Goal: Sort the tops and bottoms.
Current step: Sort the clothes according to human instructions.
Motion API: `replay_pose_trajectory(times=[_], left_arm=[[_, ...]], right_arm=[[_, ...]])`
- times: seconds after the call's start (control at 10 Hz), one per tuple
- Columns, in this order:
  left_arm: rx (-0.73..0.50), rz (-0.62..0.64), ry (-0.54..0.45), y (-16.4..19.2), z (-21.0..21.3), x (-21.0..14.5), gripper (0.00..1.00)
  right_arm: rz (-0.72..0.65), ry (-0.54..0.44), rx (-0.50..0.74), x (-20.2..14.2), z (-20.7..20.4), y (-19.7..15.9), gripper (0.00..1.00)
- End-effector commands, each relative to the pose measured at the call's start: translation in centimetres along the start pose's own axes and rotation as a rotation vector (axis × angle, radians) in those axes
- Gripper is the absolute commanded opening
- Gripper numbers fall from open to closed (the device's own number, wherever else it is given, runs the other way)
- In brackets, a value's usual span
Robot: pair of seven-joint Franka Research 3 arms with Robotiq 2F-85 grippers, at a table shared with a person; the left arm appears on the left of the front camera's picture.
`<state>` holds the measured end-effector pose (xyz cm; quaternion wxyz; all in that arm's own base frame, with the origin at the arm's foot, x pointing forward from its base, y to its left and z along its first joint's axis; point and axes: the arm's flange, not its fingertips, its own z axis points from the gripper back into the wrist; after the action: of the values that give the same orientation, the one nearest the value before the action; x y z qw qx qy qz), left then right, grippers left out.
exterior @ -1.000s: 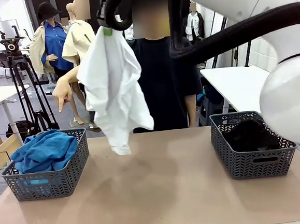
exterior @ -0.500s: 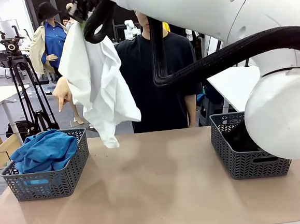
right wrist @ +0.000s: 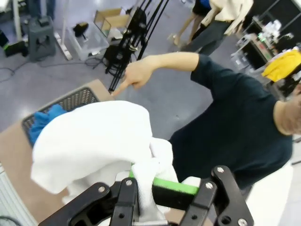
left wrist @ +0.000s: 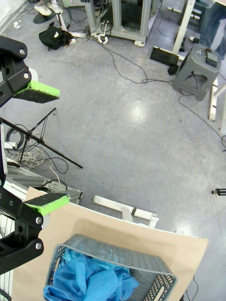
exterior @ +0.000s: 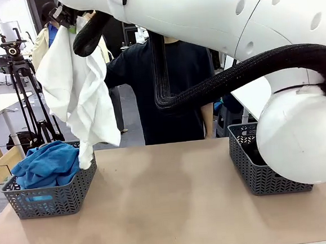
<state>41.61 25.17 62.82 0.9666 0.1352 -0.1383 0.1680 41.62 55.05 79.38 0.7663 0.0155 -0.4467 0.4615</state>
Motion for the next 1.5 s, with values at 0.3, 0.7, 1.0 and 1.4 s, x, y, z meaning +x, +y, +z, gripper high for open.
replay_pose_trajectory(times=[0.3, 0.7, 1.0, 1.4], left_arm=[[0.013, -0.003, 0.000, 0.2, 0.0, -0.1, 1.00], [0.013, -0.003, 0.000, 0.2, 0.0, -0.1, 1.00], [0.013, -0.003, 0.000, 0.2, 0.0, -0.1, 1.00], [0.013, -0.003, 0.000, 0.2, 0.0, -0.1, 1.00]], right_arm=[[-0.005, -0.006, -0.015, 0.0, 0.4, -0.7, 0.00], [-0.042, -0.024, -0.098, 12.2, -9.2, -1.9, 0.00], [-0.109, -0.162, -0.253, 22.9, -13.4, -1.6, 0.00], [-0.208, -0.475, -0.125, 33.6, -13.8, 3.3, 0.00]])
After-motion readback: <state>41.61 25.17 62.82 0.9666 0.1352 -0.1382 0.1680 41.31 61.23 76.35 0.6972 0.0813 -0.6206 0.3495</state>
